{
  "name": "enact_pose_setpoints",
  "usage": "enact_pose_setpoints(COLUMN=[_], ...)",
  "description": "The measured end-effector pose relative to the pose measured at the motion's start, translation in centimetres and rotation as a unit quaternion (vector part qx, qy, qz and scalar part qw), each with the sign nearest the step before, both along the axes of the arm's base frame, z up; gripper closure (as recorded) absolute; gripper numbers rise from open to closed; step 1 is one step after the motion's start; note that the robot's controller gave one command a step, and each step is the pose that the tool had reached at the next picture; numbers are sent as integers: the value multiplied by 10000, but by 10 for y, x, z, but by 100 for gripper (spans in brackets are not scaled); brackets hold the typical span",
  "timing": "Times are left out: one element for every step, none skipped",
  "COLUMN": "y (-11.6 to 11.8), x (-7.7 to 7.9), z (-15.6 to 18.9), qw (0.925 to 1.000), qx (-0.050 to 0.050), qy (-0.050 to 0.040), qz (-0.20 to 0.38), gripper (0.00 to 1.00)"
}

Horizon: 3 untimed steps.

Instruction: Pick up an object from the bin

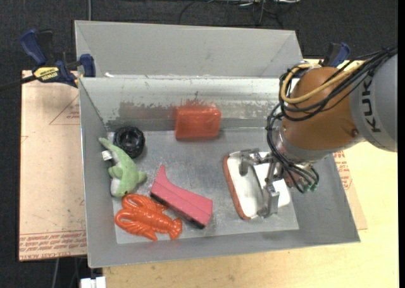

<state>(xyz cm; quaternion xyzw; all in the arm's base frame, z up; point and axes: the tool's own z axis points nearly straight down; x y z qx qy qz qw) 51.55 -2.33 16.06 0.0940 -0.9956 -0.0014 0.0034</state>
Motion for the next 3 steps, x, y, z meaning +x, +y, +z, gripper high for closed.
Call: enact_pose_setpoints(y=[-3,-22,-21], x=[-6,-23,-25], z=[-28,-78,-88], qw=[9999,9931,9971], qx=[-2,11,-3], qy=[-40,-33,-120], qz=[-98,1170,753], gripper=[0,0,0])
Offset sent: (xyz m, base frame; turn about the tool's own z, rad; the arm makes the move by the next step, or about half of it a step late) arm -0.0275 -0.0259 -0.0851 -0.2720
